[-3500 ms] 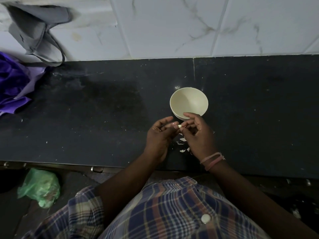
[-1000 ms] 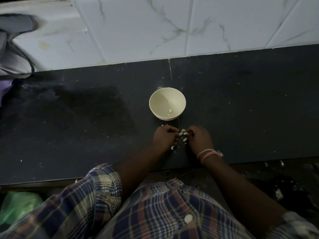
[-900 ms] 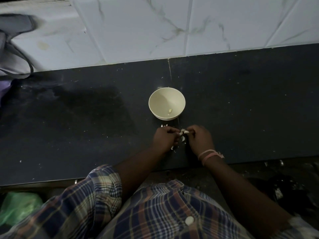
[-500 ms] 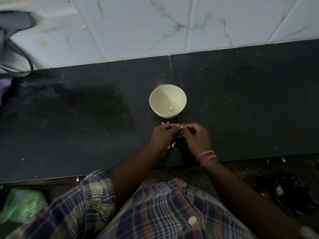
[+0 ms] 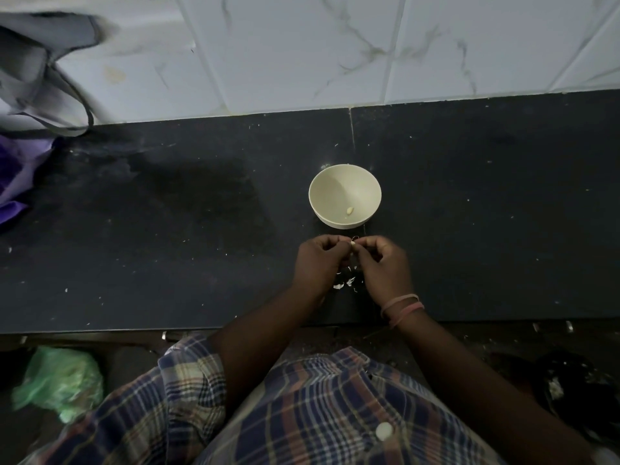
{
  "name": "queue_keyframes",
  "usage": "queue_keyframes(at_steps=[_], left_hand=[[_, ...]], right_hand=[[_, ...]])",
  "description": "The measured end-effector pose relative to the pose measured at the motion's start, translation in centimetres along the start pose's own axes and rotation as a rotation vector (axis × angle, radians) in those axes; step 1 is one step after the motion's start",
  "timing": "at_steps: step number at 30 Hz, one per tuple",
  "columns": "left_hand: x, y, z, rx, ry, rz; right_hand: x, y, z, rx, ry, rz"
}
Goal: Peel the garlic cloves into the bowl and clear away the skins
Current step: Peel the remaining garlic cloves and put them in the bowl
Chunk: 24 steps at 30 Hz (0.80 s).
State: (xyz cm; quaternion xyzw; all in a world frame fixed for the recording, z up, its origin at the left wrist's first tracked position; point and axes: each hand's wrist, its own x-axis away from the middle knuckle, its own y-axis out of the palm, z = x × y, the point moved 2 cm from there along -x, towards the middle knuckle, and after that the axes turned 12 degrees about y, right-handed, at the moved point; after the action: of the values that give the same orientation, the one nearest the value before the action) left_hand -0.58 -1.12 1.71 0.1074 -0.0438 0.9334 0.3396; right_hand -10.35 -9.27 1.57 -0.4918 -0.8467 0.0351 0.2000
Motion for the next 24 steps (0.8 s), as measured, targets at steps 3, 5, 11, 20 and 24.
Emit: queue_keyframes(at_steps=[3, 5, 11, 20, 24], left_hand=[[0.3, -0.2, 0.4, -0.075, 0.027, 0.005], [0.5, -0.1, 0.7, -0.088, 0.042, 0.011], [0.7, 0.2, 1.3, -0.190, 0.125, 0.029], [0.5, -0.3, 1.9, -0.025, 0.063, -0.017], [0.5, -0.7, 1.5, -0.038, 0.014, -0.074]], right_hand=[[0.4, 0.1, -0.3, 0.006, -0.035, -0.020], [0.6, 0.1, -0.5, 0.007, -0.058, -0.022], [0.7, -0.1, -0.9, 0.017, -0.106, 0.006], [0.5, -0.1, -1.3, -0.077, -0.064, -0.054], [0.3, -0.1, -0.1, -0.137, 0.025, -0.098]])
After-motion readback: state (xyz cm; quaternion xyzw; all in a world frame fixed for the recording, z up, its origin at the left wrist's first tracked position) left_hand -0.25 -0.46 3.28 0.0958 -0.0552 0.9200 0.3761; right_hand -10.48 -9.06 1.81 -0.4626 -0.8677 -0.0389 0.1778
